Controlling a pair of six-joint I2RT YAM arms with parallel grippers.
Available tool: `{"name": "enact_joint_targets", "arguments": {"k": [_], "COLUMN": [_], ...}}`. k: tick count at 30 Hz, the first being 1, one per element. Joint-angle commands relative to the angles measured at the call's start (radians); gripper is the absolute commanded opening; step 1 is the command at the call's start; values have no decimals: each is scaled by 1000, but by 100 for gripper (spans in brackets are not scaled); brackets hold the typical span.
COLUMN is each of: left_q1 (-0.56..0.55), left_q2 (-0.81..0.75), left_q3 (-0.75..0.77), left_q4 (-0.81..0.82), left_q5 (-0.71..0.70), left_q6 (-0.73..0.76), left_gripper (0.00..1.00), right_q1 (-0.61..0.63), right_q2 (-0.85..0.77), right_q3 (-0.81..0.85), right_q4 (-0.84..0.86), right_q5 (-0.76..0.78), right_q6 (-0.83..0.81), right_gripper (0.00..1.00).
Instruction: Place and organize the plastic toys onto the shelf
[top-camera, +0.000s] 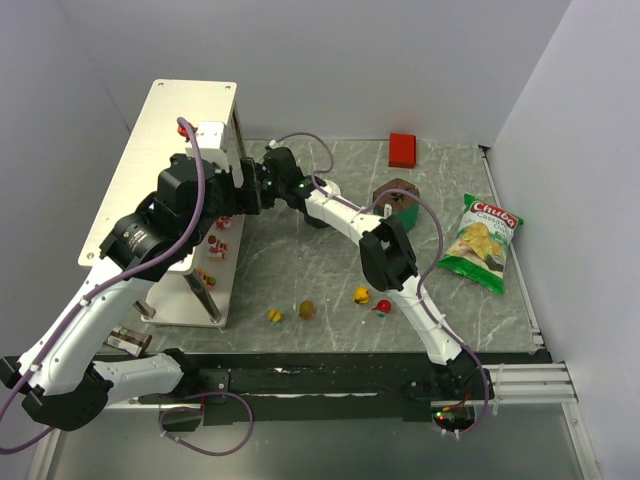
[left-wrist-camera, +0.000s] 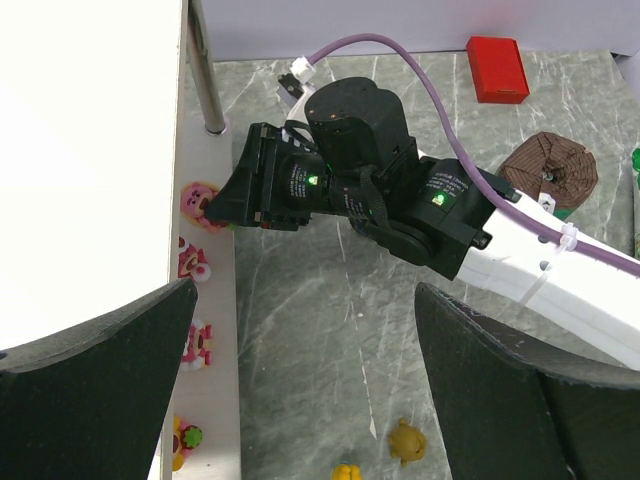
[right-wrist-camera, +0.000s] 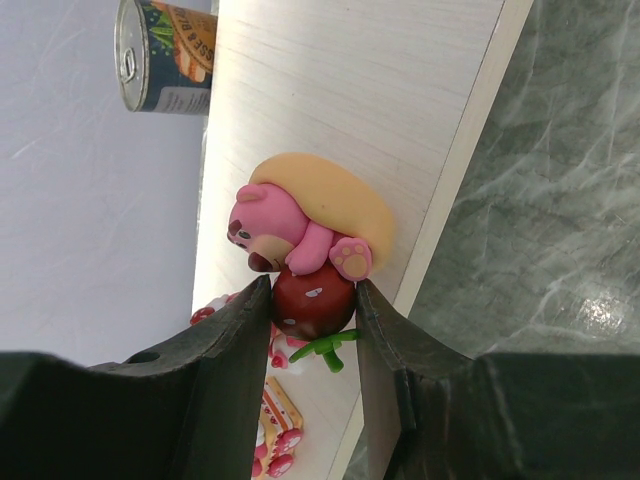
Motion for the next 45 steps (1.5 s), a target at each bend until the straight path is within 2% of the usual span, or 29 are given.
{"name": "enact_joint_targets", "arguments": {"k": [1,4,15,29,45], "left_q1": [3,3,3,3,3], "left_q2": [-17,-20,-22,-11,-8], "left_q3": [35,35,38,46,60], "left_q4": [18,18,15,9,9], "left_q5": [8,5,-1,-5,-2], "left_q6": [14,14,15,15,21], "left_gripper": [96,97,96,96,96], "right_q1": [3,-1,-26,-55,-54], "right_q2": [19,5,6,6,-113], "right_q3": [45,17,5,11,-125], "right_q4": [0,15,72,109,137], "right_q5": [10,-3,-43,-69,-74], "right_q6": [6,26,95,126,11], "right_gripper": [29,36,49,50,54]}}
